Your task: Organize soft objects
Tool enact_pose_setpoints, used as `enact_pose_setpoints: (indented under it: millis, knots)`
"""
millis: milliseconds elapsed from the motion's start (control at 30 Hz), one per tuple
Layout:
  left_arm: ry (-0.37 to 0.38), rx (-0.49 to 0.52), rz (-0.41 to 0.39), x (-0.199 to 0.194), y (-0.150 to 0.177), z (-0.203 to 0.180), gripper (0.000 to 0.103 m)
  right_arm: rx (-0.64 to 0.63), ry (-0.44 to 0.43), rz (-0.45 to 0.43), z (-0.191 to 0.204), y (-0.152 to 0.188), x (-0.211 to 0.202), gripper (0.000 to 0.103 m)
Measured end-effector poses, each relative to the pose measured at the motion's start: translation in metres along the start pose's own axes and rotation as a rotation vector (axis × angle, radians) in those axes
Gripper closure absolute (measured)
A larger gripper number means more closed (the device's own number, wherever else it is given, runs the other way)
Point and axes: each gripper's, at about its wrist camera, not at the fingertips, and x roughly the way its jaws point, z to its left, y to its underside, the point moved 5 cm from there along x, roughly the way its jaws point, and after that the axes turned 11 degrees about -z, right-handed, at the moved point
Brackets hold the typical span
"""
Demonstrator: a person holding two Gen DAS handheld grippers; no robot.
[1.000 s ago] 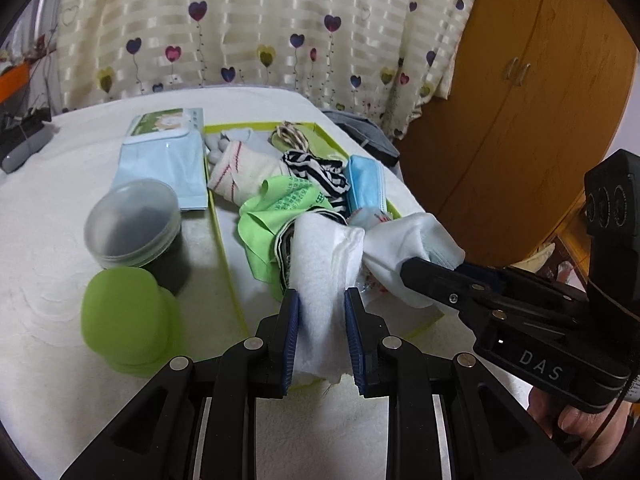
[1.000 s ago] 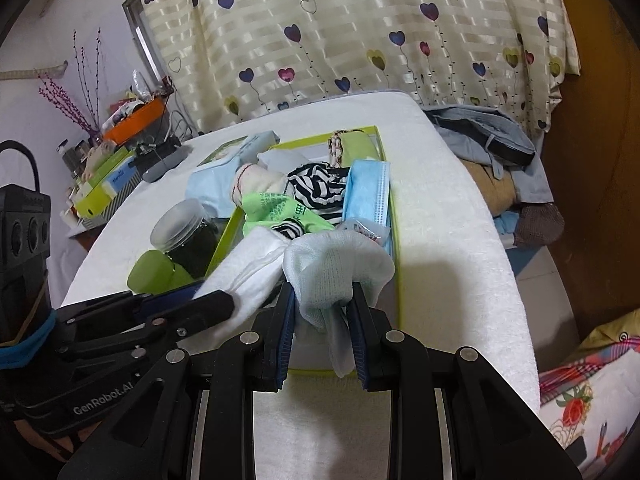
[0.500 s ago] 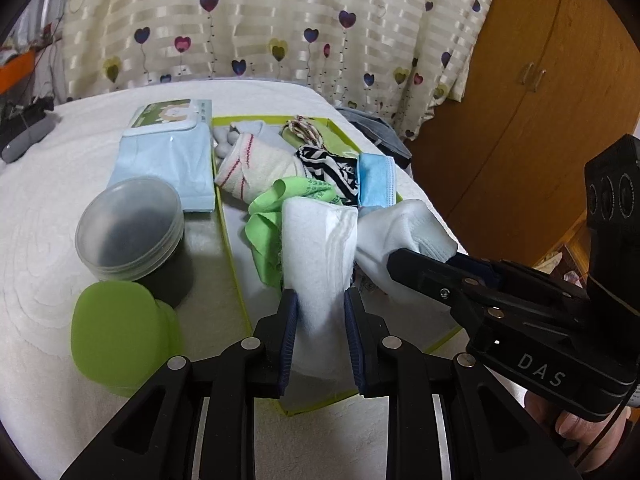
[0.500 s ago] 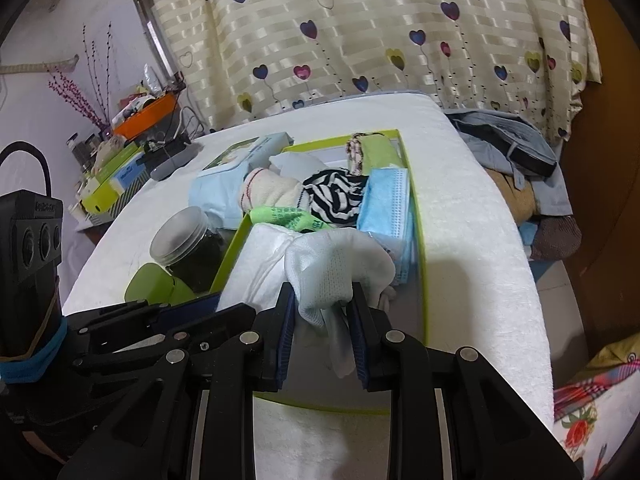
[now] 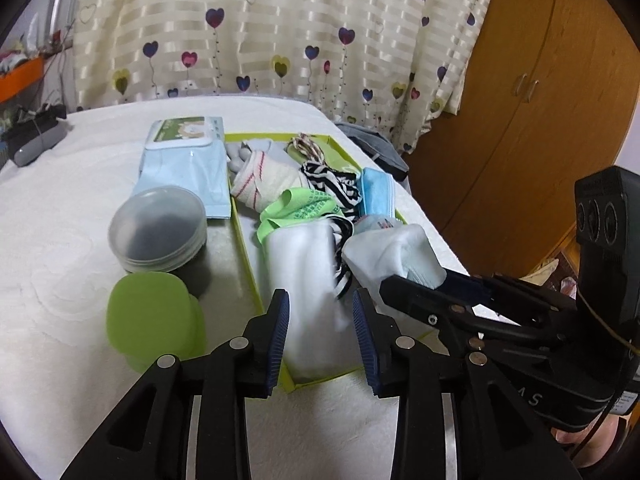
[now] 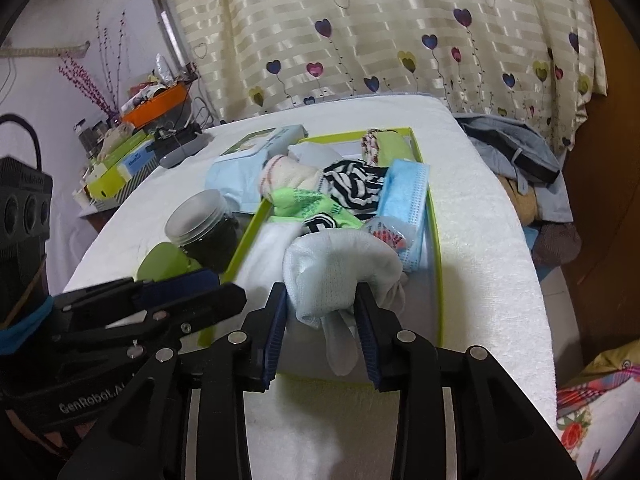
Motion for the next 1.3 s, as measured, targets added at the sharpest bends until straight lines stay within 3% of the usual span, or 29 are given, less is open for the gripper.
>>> enact_pose_setpoints:
  millis: [400,667,867,1000,1300]
  knots:
    - [0.005,-0.003,-0.025,-0.017,0.001,0.003,0.069,0.016,-0.011,-0.03,0.004,0.001,-0.011,0.067]
    - [-0.008,-0.011,-0.022,-0.018,0.003,0.01,0.069,0.031,-0.051,0.024,0.009,0.007,0.015,0.068]
    - [-0.015,-0.005,-0.023,-0.018,0.003,0.01,0.069,-0.009,0.0,0.021,0.008,0.009,0.004,0.067]
    - [-0.014,-0.003,-0.022,-0.018,0.003,0.009,0.069,-0.015,0.031,0.018,0.006,0.012,-0.006,0.059]
    - [-0.024,0.008,-0.03,-0.023,0.006,0.007,0.069,-0.043,0.057,-0.003,0.013,0.011,-0.023,0.059]
